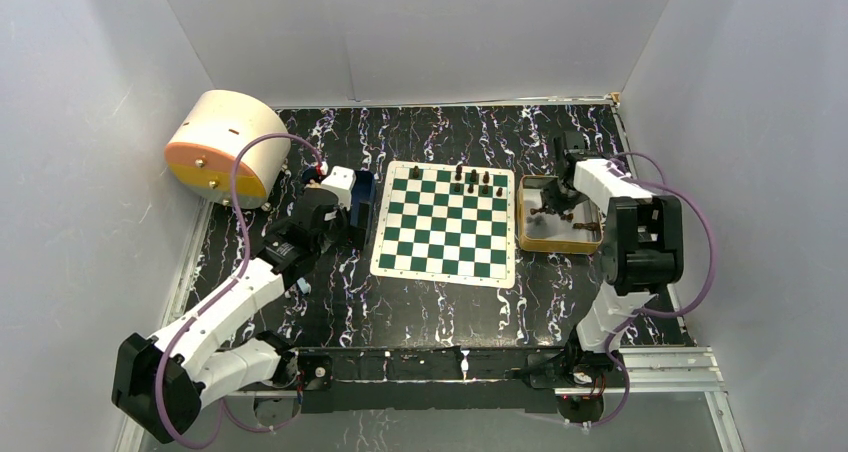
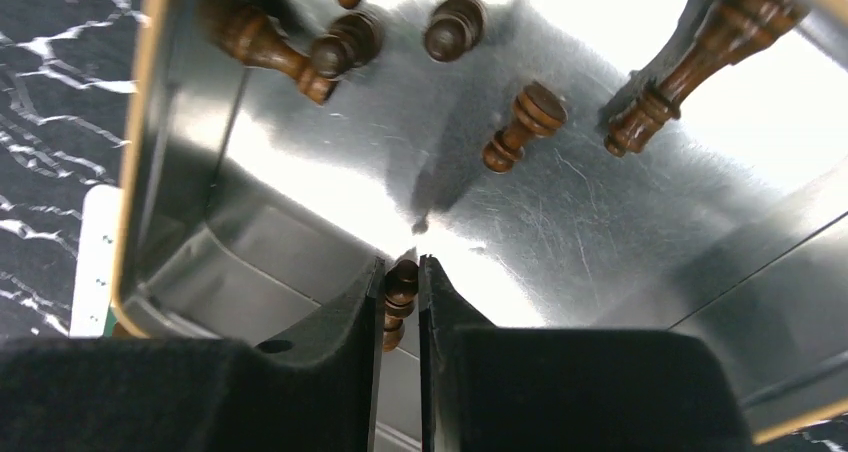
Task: Set up the chess pieces on the board
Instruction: Pick up the chess piece from the storage box.
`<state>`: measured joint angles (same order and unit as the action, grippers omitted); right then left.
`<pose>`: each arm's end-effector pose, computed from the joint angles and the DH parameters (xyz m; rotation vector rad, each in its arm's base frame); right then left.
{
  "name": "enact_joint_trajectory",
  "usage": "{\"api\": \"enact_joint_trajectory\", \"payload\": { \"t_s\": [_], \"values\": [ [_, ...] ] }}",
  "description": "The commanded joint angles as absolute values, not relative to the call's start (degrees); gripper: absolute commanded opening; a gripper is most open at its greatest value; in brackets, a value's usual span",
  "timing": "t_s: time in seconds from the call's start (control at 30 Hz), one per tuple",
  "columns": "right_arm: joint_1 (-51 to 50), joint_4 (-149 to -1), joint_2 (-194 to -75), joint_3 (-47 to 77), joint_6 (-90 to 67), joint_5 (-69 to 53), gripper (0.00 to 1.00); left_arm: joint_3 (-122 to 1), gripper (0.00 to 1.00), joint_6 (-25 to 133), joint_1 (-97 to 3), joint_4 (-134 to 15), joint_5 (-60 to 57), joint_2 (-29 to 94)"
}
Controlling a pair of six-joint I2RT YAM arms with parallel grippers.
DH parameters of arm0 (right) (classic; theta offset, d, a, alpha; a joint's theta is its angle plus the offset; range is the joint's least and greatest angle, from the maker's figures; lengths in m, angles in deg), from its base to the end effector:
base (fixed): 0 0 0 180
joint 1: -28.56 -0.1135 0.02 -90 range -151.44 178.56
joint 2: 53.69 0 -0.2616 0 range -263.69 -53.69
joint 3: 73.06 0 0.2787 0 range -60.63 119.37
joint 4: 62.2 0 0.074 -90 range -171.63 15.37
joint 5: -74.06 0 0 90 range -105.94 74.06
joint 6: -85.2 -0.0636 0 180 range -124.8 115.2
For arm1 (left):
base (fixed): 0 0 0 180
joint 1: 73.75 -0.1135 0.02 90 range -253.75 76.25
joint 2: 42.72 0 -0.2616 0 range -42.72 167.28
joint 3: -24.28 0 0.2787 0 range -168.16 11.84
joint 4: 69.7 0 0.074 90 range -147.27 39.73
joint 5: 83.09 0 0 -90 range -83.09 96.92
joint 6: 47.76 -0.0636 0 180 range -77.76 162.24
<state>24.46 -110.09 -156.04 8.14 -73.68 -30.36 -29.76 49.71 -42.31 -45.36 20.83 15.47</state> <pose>0.3845 0.0117 0.1419 1.4998 2.2463 0.0224 0.2463 -0.1327 0.2509 0.2802 2.0373 -0.1704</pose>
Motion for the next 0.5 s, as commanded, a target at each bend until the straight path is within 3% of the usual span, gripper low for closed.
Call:
{"api": "enact_joint_trajectory", "payload": {
  "t_s": [0.0,0.17,0.47],
  "values": [
    [24.61,-107.11,-149.75,10.98,-63.43,-35.79,0.08,-30.15,0.84,50.25,-42.58,-46.74,19.52,16.10],
    [24.61,-98.63,-144.36,9.07,-51.66,-30.88,0.08,-30.21,0.84,50.89,-42.55,-46.63,19.66,16.02],
    [22.42,-87.87,-136.61,4.76,-38.26,-10.81,0.08,-32.70,0.80,55.10,-42.55,-45.32,14.52,15.90]
  ]
}}
